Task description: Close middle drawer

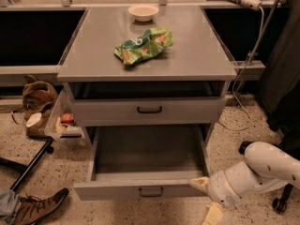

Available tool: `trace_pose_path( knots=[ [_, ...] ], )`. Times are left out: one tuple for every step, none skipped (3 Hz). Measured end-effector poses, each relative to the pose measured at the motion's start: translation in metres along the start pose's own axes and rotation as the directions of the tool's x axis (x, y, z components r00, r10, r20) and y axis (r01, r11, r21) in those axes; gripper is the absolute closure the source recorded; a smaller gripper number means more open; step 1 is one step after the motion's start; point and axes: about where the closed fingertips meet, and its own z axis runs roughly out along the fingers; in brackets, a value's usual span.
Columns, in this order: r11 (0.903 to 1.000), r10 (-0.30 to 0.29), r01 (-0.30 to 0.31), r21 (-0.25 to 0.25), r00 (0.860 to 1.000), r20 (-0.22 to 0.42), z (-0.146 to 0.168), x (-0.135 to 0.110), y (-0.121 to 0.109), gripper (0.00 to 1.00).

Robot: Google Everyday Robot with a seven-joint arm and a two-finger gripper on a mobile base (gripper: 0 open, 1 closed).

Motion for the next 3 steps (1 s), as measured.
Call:
trace_pose_path(
  knots=[
    [1.0, 0.0, 0.0, 0.0, 1.0, 0.0, 0.0, 0.0, 0.0, 0.0],
    [0.9992, -0.04, 0.04, -0.003, 0.996, 0.08, 0.014, 0.007, -0.008, 0.0],
    [0.9938, -0.11, 0.111, 0.005, 0.976, 0.186, 0.038, 0.012, -0.026, 0.0]
  ],
)
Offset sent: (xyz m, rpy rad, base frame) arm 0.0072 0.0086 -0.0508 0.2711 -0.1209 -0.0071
